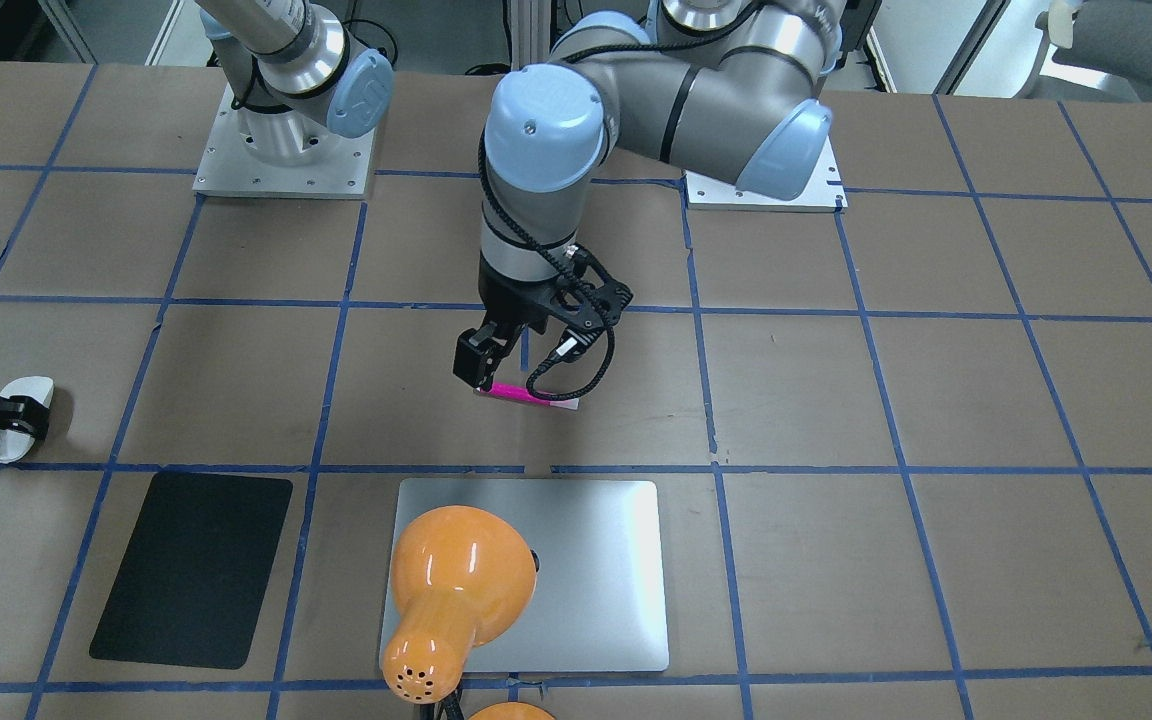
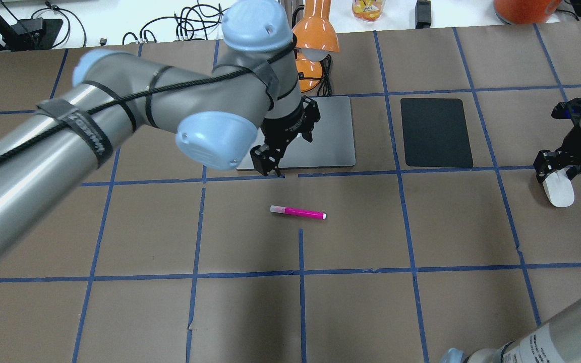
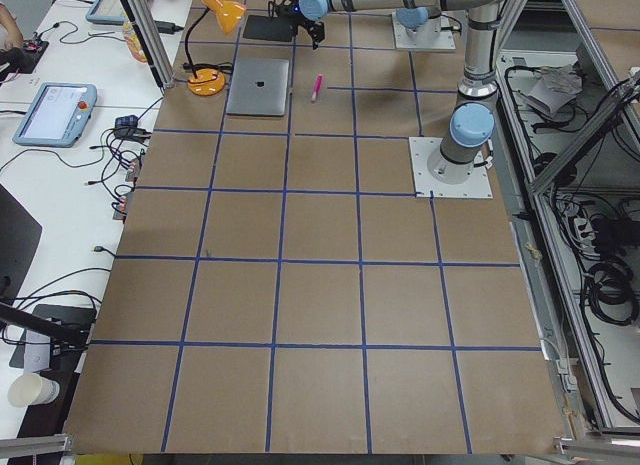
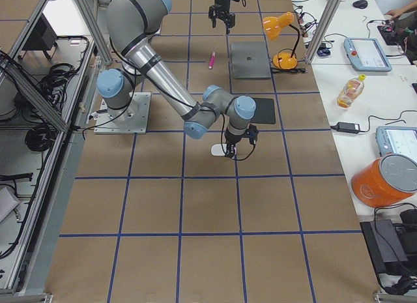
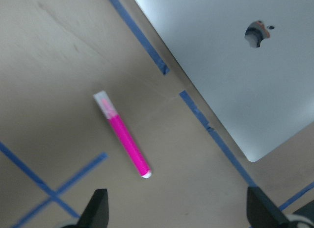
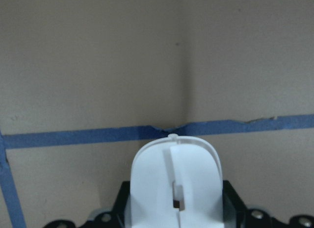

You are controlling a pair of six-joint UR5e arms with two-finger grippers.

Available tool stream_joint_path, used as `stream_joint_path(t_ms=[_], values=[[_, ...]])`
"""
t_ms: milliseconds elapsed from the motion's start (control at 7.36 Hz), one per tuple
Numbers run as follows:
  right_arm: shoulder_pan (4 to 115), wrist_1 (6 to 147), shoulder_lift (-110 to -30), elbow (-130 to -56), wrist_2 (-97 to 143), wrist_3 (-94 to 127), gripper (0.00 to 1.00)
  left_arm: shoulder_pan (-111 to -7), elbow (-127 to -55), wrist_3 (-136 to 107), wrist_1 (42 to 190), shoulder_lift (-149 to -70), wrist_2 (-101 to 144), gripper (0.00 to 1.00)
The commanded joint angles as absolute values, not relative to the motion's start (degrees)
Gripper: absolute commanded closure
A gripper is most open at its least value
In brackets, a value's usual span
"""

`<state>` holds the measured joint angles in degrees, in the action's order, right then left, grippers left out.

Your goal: Place pen and mouse around notebook

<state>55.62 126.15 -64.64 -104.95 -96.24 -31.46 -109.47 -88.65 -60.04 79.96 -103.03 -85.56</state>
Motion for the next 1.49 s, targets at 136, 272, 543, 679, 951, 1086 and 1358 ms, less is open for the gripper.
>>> stream_joint_path(t_ms=[136,272,543,679,951,1086,1358], values=[[56.95,125.42,-64.86,-101.96,-95.10,-30.16,0.51,-101.53,-87.54,-18.33,91.06,-92.75,-89.82,0.00],[59.56,125.42,-64.86,-100.47,-95.10,-28.06,0.51,-97.86,-87.54,-7.14,90.79,-91.16,-89.22,0.00],[65.36,125.51,-64.25,-97.92,-95.01,-18.78,0.51,-95.10,-87.63,-2.37,89.92,-90.44,-89.30,0.00],[67.74,125.59,-64.16,-96.52,-94.49,-15.59,0.50,-95.27,-87.54,-2.37,89.65,-90.53,-89.56,0.00],[72.40,126.03,-61.28,-93.97,-91.76,-6.90,0.49,-95.19,-87.45,-2.29,89.12,-90.44,-89.73,0.00],[74.68,125.69,-59.26,-90.82,-91.67,-4.68,0.47,-95.10,-87.45,-2.29,89.21,-90.44,-89.74,0.00],[78.55,125.86,-55.30,-86.50,-90.36,1.03,0.46,-95.01,-87.45,-2.29,89.12,-90.44,-89.65,0.00]])
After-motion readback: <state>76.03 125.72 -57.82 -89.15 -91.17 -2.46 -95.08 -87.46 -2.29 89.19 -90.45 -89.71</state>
